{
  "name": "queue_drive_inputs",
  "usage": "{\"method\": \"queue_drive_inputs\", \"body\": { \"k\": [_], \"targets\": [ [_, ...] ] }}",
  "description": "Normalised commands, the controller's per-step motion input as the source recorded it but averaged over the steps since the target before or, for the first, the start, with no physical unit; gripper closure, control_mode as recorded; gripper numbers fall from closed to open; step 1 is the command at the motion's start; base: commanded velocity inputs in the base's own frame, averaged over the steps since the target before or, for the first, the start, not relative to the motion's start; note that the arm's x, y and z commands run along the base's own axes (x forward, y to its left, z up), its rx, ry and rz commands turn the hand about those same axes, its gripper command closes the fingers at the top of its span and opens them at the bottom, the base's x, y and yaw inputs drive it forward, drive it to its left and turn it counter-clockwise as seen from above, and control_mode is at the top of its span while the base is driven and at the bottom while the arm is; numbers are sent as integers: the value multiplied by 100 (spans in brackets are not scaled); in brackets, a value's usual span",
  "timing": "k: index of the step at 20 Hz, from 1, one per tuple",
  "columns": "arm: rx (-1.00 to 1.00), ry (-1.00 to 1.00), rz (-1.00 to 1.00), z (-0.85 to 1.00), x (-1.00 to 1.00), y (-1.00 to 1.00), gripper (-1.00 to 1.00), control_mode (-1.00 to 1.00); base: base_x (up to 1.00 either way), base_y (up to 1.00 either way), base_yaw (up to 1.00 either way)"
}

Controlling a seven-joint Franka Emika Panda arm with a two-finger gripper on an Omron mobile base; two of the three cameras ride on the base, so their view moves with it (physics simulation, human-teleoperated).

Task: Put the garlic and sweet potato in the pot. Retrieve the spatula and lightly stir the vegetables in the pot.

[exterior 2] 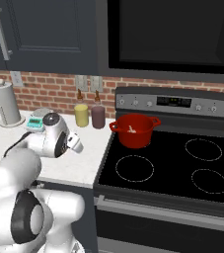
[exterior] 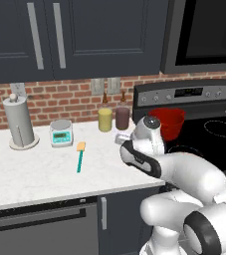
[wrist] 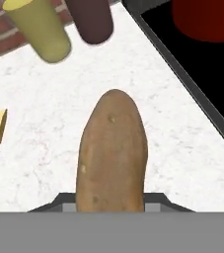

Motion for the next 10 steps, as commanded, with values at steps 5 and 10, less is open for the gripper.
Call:
{"method": "queue_drive_inputs", "body": {
  "k": [5,10],
  "targets": [
    [18,-20,-10,100,-10,-97,100,-100,0,0,0],
    [16,-7,-13,97,26,-99,100,-100,0,0,0]
  ]
}}
